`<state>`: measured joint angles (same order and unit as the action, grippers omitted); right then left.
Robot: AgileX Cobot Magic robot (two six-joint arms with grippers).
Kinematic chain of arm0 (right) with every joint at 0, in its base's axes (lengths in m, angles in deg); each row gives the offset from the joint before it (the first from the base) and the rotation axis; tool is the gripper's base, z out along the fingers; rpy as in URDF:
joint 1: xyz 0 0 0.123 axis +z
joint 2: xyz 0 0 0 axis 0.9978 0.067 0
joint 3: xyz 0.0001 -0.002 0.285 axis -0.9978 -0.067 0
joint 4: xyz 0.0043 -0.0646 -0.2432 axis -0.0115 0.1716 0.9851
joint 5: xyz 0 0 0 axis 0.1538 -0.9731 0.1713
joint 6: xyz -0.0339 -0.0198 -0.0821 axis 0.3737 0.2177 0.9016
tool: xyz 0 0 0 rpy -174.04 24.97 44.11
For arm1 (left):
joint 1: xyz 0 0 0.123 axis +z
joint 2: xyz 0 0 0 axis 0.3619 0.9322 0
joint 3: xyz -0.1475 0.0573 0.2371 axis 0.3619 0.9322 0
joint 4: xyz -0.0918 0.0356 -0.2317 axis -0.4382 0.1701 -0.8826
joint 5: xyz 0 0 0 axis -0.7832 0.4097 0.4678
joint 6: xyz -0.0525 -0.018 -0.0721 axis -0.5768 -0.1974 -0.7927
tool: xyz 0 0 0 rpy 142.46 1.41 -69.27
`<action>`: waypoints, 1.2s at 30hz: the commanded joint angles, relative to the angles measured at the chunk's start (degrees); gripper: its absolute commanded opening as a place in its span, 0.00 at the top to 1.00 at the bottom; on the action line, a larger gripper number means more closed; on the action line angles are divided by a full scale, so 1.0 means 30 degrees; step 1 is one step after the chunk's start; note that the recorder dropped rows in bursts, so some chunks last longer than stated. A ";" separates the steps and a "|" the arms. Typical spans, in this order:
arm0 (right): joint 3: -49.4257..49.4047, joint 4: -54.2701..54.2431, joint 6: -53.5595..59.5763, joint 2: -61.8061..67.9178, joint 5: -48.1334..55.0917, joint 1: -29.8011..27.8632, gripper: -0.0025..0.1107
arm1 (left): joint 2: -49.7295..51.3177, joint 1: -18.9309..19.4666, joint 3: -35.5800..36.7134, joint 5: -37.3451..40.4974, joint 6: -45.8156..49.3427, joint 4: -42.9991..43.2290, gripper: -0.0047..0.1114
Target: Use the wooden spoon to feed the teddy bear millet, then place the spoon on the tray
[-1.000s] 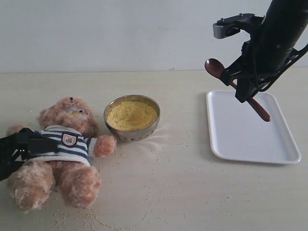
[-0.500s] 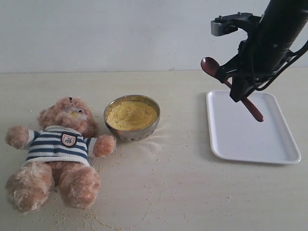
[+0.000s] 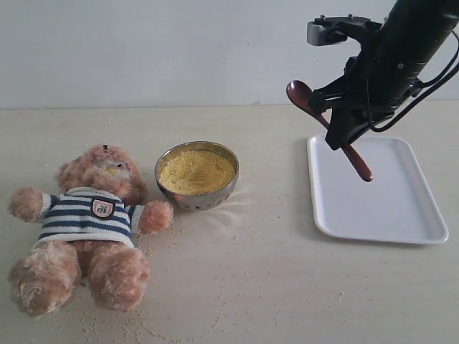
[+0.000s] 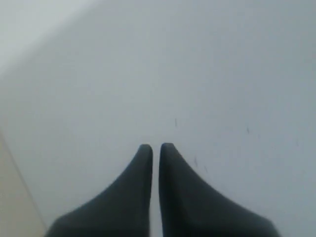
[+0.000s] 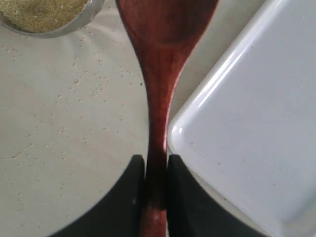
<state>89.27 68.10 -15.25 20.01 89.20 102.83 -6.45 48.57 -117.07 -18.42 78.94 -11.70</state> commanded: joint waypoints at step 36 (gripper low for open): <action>-0.0055 -0.0118 -0.1946 -0.0266 -0.7738 -0.0063 0.98 | -1.3892 -0.5993 1.4173 -0.0741 0.7257 0.8855 0.92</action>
<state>89.18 67.72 -19.23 20.01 66.30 102.83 -47.79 30.87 -74.94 -20.48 100.96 14.97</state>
